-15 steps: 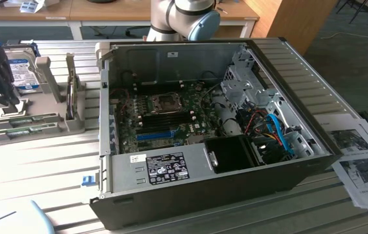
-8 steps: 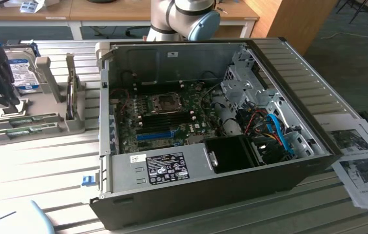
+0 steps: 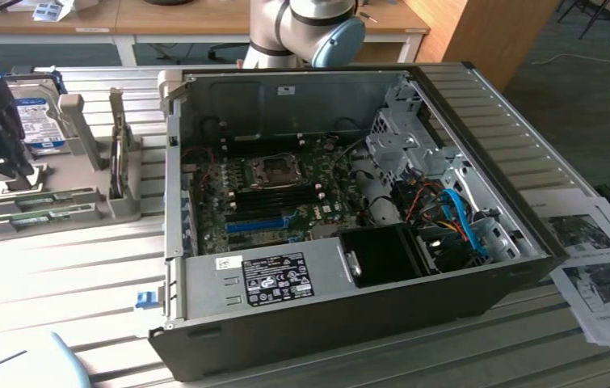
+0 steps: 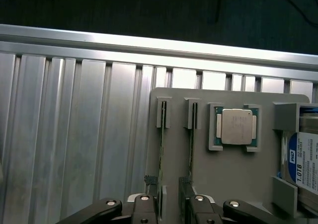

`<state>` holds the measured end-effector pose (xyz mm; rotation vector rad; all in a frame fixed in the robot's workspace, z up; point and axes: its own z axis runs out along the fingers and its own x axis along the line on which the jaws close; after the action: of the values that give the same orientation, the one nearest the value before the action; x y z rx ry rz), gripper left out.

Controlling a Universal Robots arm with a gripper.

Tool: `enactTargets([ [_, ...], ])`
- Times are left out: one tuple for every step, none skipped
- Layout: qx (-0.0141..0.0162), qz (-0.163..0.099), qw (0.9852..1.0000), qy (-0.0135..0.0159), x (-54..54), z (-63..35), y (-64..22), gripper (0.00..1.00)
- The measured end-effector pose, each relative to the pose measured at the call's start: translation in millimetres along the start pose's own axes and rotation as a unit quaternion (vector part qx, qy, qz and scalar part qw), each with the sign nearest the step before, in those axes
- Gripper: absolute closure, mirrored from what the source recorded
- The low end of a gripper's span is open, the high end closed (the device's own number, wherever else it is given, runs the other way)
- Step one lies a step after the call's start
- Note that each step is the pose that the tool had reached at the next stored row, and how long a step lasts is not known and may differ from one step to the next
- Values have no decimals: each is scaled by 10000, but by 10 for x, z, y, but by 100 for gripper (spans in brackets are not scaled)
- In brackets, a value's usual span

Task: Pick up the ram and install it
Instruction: 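Pick up the ram and move it above insertion slot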

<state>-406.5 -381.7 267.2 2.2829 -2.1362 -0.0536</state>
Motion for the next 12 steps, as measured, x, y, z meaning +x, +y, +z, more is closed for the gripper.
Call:
enactTargets([
  [0,0,10000,0,0,5,0,69],
  [0,0,10000,0,0,10,-1,69],
  [0,0,10000,0,0,16,-1,69],
  [0,0,10000,0,0,21,-1,69],
  [0,0,10000,0,0,26,-1,69],
  [-1,0,10000,0,0,31,-1,69],
  [0,0,10000,0,1,36,-1,69],
  [0,0,10000,0,1,42,-1,69],
  [0,0,10000,0,1,47,-2,69],
  [0,0,10000,0,1,53,-2,69],
  [-1,0,10000,0,1,59,-2,69],
  [0,0,10000,0,1,65,-2,69],
])
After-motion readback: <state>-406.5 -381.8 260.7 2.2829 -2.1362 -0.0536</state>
